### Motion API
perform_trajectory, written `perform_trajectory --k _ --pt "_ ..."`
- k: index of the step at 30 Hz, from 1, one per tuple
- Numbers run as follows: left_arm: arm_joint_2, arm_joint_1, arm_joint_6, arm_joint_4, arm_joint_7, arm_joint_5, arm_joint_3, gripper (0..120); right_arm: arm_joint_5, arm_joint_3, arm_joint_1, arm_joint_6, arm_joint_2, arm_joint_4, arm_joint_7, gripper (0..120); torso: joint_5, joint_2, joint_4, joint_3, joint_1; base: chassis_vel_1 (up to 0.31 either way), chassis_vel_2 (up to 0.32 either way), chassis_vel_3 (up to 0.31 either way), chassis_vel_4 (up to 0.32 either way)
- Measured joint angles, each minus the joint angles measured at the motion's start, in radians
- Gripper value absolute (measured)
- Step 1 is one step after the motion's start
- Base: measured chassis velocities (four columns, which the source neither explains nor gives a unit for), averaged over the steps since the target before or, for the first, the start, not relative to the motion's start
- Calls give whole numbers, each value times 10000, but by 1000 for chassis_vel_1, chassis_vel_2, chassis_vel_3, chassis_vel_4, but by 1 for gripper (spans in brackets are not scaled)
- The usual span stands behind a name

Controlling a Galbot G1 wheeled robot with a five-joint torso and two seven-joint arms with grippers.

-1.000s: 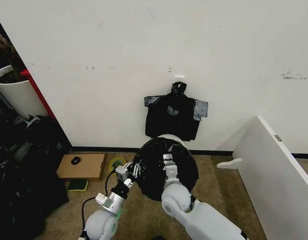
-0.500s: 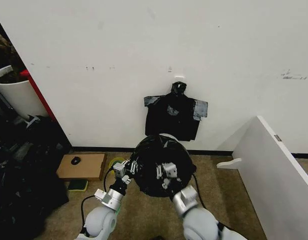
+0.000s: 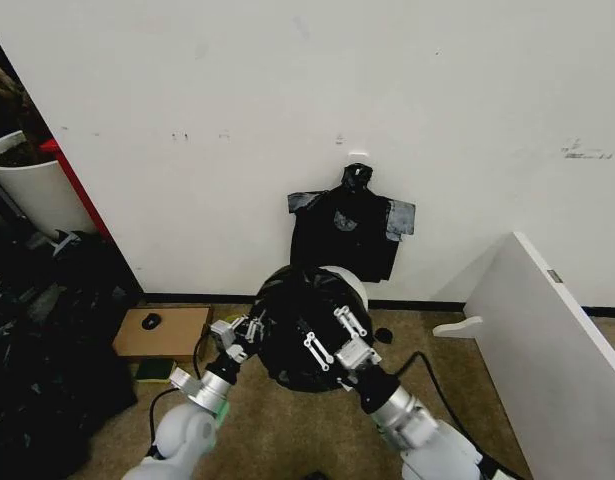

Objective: Place the garbage bag over the trash bin.

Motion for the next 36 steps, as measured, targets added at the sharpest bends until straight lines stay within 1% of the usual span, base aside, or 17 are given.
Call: perform_trajectory --k 1,2,3,4,5,7,8,9,10,11,12,15,21,26,32,35,36 --pt "0 0 0 0 0 0 0 3 0 0 0 0 0 0 0 56 0 0 0 0 0 0 0 0 0" --pt "0 -105 12 274 433 -288 -19 3 208 36 -103 -5 -24 300 154 62 0 0 -1 0 0 0 0 0 0" --pt "-1 -234 11 633 1051 -586 -46 3 468 56 -247 -250 -76 661 540 68 0 0 0 0 0 0 0 0 0" --pt "-2 -323 -6 886 1477 -736 -61 3 750 54 -377 -591 -136 943 937 69 1 0 0 0 0 0 0 0 0" --pt "-4 -393 -46 1098 1808 -822 -73 3 1111 43 -485 -919 -193 1205 1332 74 0 0 -1 1 0 0 0 0 0" --pt "-9 -611 -215 1692 2750 -972 -107 3 2501 -51 -664 -1871 -312 1878 2503 82 -1 0 -2 1 0 0 0 0 0" --pt "-7 -649 -248 1793 2926 -994 -117 3 2766 -59 -675 -2020 -325 1962 2643 86 -1 0 -3 1 0 0 0 0 0" --pt "14 -766 -367 2092 3464 -1043 -142 3 4331 -83 -686 -2622 -390 2286 3224 90 -1 0 -2 1 0 0 0 0 0" --pt "14 -766 -367 2092 3464 -1043 -142 3 4331 -83 -686 -2622 -390 2286 3224 90 -1 0 -2 1 0 0 0 0 0" --pt "49 -858 -486 2317 3933 -1052 -197 3 5898 -51 -635 -3278 -438 2393 3800 95 -3 0 -2 1 0 0 0 0 0" --pt "79 -925 -576 2465 4273 -1046 -261 3 7095 26 -541 -3879 -458 2428 4275 98 0 0 -2 1 0 0 0 0 0" --pt "168 -1014 -813 2637 4852 -954 -442 3 9160 308 -358 -5119 -488 2435 5077 100 3 0 2 1 1 0 0 0 0" --pt "241 -987 -1131 2642 5568 -872 -743 3 9960 349 -196 -5862 -407 2426 5136 100 1 0 0 1 1 0 0 0 0" --pt "320 -856 -1261 2584 6058 -842 -981 3 10104 412 -133 -5884 -299 2400 4951 100 0 0 -1 1 1 0 0 0 0" --pt "424 -668 -1311 2399 6275 -904 -1133 3 10091 425 -79 -5869 -227 2377 4806 100 1 0 1 1 1 0 0 0 0" --pt "431 -616 -1315 2291 6302 -945 -1156 3 10081 417 -9 -5936 -170 2369 4905 95 1 0 -1 0 1 0 0 0 0" --pt "431 -597 -1315 2245 6303 -966 -1158 3 10080 417 15 -6033 -169 2363 5016 91 0 0 0 1 1 0 0 0 0"
